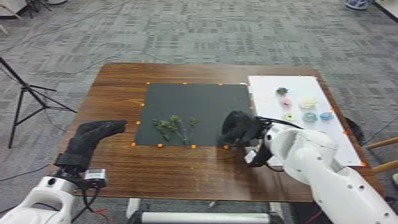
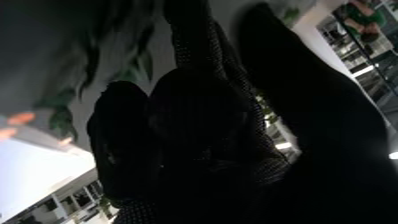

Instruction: Arrange flowers

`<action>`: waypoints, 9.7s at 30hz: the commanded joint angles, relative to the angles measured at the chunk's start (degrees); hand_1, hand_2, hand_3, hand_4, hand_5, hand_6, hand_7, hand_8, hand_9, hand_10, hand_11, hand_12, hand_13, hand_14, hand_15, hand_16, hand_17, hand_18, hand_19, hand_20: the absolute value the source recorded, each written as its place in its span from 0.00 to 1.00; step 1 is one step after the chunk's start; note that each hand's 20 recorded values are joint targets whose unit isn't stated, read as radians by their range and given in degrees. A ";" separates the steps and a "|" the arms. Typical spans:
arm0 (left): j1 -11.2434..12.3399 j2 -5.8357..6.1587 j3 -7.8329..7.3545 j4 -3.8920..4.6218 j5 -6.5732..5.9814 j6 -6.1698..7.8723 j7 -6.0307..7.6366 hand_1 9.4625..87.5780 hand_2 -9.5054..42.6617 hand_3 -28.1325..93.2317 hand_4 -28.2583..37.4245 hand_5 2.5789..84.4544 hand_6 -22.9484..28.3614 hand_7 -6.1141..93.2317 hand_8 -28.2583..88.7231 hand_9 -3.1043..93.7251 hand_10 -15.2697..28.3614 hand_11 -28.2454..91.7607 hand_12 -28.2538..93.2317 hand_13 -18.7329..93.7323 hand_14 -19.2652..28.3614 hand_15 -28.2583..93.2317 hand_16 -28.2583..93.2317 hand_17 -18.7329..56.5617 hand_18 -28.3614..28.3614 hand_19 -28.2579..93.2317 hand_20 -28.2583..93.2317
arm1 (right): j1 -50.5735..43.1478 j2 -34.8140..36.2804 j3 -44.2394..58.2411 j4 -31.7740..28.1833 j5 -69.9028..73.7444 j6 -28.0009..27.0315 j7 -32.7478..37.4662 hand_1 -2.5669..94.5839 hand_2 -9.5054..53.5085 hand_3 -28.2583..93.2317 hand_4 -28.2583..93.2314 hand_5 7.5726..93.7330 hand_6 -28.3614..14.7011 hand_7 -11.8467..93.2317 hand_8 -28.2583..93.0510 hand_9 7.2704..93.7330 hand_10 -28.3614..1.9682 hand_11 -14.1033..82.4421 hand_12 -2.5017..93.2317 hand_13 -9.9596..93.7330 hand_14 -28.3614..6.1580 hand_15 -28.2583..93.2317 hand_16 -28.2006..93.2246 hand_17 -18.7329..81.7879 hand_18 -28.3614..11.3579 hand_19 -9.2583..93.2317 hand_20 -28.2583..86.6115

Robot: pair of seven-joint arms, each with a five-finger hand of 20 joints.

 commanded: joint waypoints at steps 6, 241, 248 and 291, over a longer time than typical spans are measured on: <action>-0.04 -0.66 0.17 0.00 0.19 -0.65 -0.15 0.20 0.17 0.78 0.05 0.67 0.43 0.20 0.16 0.58 0.68 0.39 0.33 0.52 0.77 0.34 0.24 0.30 0.73 0.32 0.37 | -0.92 -1.10 7.17 -2.34 9.96 -2.33 0.46 0.34 0.00 0.70 0.19 0.55 0.54 0.32 0.21 0.74 0.32 0.35 0.29 0.99 0.71 0.69 0.53 0.87 0.47 1.00 0.72; 11.70 5.36 4.39 -3.91 -27.42 26.71 18.13 0.13 0.40 0.79 0.00 0.59 0.53 0.19 0.16 0.55 0.69 0.39 0.30 0.49 0.72 0.32 0.23 0.30 0.68 0.32 0.35 | 19.12 -15.58 -23.12 13.46 -11.11 11.61 -0.67 0.35 0.24 0.67 0.15 0.51 0.57 0.20 0.18 0.70 0.37 0.24 0.15 1.00 0.68 0.67 0.50 0.85 0.39 1.00 0.69; 11.69 5.28 4.36 -3.91 -27.34 26.66 18.06 0.13 0.40 0.78 0.00 0.59 0.52 0.18 0.17 0.56 0.68 0.38 0.30 0.72 0.83 0.48 0.20 0.31 0.68 0.31 0.35 | 16.23 -17.97 -21.70 14.18 -5.59 10.12 3.03 0.34 0.24 0.67 0.15 0.40 0.55 0.18 0.18 0.73 0.34 0.24 0.14 1.00 0.68 0.68 0.49 0.86 0.39 1.00 0.69; 1.49 2.14 4.96 2.35 -21.49 22.67 10.22 0.13 0.36 0.79 0.00 0.58 0.50 0.19 0.16 0.54 0.68 0.38 0.31 0.58 0.79 0.40 0.21 0.27 0.71 0.31 0.35 | 13.56 -21.54 -22.89 15.30 -5.25 8.53 3.06 0.33 0.27 0.66 0.16 0.31 0.50 0.15 0.18 0.74 0.32 0.24 0.14 1.00 0.67 0.69 0.48 0.86 0.38 1.00 0.69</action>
